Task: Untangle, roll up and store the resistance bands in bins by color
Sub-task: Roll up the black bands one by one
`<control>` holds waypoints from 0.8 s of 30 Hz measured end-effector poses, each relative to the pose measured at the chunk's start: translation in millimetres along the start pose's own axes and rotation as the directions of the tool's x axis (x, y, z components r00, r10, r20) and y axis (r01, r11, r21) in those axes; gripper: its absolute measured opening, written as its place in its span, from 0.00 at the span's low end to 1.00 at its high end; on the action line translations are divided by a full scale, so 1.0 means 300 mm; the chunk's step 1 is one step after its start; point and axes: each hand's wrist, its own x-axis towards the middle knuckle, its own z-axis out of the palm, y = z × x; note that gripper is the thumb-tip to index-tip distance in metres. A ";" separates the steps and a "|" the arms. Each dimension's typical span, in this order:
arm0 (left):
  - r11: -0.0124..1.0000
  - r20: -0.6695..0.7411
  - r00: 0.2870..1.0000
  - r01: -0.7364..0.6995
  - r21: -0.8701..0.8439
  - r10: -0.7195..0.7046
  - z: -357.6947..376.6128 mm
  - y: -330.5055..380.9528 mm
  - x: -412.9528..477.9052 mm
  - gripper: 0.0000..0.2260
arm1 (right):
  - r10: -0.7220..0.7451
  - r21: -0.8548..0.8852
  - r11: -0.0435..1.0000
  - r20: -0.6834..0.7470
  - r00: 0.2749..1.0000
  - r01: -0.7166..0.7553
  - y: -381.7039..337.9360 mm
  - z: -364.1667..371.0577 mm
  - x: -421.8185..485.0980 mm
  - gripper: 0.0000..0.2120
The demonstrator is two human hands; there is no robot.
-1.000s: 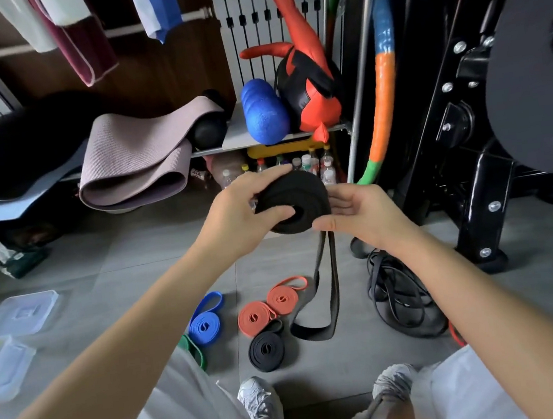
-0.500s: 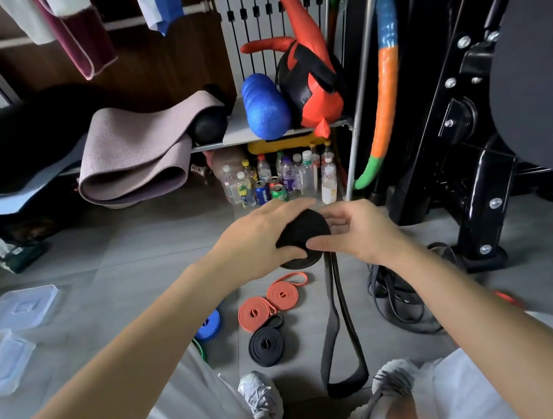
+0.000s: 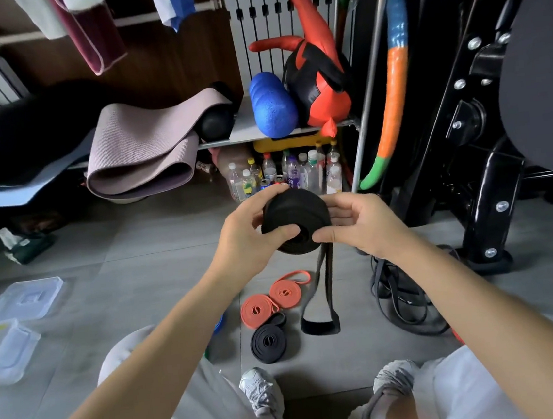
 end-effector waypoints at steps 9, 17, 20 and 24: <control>0.992 -0.020 0.996 0.084 0.098 -0.082 -0.021 -0.035 -0.009 0.24 | -0.059 -0.077 0.995 0.062 0.996 0.064 -0.007 0.021 0.037 0.24; 0.642 0.345 0.929 -0.348 0.683 0.136 -0.087 -0.025 -0.004 0.28 | -0.026 -0.265 0.963 0.102 0.994 0.053 0.005 0.075 0.047 0.23; 0.766 0.225 0.967 -0.233 0.599 0.119 -0.099 -0.023 -0.023 0.25 | -0.025 -0.167 0.985 0.092 0.995 0.041 0.005 0.071 0.039 0.22; 0.910 0.025 0.999 -0.043 0.413 0.036 -0.107 -0.025 -0.050 0.24 | 0.014 -0.031 0.999 0.135 0.991 -0.010 0.028 0.072 0.034 0.21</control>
